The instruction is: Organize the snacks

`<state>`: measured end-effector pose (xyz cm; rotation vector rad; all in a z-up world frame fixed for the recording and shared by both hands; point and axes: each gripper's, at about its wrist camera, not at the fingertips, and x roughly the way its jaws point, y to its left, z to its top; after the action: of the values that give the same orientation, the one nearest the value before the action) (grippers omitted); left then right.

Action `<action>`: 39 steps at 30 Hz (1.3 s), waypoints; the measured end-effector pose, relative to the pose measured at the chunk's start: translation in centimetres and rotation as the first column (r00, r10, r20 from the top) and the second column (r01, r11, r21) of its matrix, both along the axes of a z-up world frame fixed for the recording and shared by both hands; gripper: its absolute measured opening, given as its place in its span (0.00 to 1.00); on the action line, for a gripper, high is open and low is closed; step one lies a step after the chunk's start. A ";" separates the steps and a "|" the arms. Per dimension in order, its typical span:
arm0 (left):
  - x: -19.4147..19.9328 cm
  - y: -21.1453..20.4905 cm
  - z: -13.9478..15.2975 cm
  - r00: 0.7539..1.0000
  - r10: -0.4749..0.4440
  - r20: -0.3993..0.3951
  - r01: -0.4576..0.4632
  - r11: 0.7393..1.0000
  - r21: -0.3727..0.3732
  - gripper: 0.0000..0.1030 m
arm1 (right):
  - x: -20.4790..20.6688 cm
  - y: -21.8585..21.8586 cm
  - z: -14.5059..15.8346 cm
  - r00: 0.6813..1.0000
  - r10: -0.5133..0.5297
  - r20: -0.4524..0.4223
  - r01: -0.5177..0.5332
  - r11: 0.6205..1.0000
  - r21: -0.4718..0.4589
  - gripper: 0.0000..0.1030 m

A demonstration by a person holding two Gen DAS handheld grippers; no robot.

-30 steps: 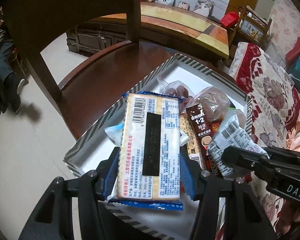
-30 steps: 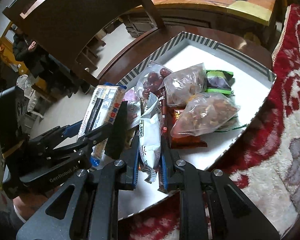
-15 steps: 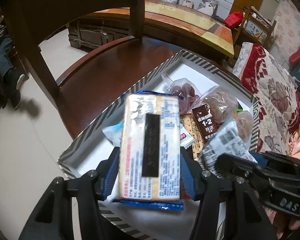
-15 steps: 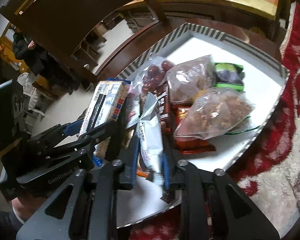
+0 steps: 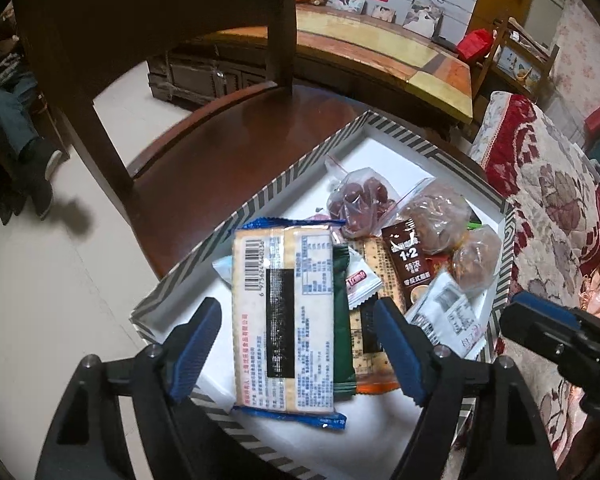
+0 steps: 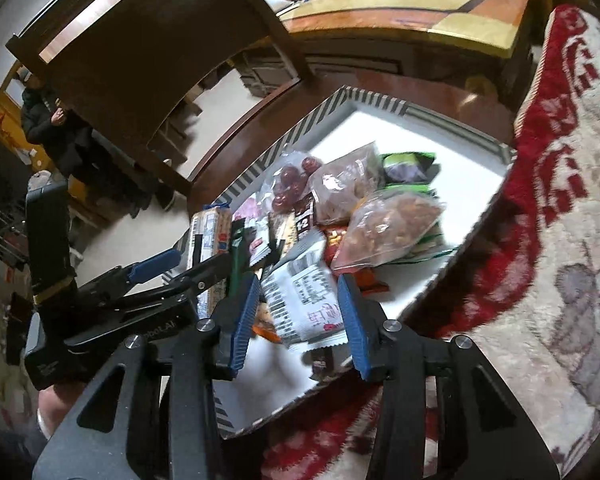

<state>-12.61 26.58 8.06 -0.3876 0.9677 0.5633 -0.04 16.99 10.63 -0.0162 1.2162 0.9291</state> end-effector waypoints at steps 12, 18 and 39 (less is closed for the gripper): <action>-0.2 -4.4 2.8 0.996 -0.053 0.074 0.042 0.989 0.141 0.83 | -2.2 -3.8 2.8 0.968 -0.099 0.229 0.120 0.990 -0.079 0.45; -0.4 -7.0 3.8 0.993 -0.067 0.098 0.049 0.983 0.178 0.86 | -3.1 -6.8 3.8 0.936 -0.160 0.314 0.202 0.973 -0.108 0.61; -1.7 -11.1 5.6 0.979 -0.162 0.123 0.132 0.965 0.226 0.89 | -5.8 -10.0 4.5 0.914 -0.249 0.319 0.284 0.956 -0.067 0.62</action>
<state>-14.34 15.52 13.66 -0.1555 0.7828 0.4932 -5.80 6.98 15.17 -0.0795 0.9490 0.5910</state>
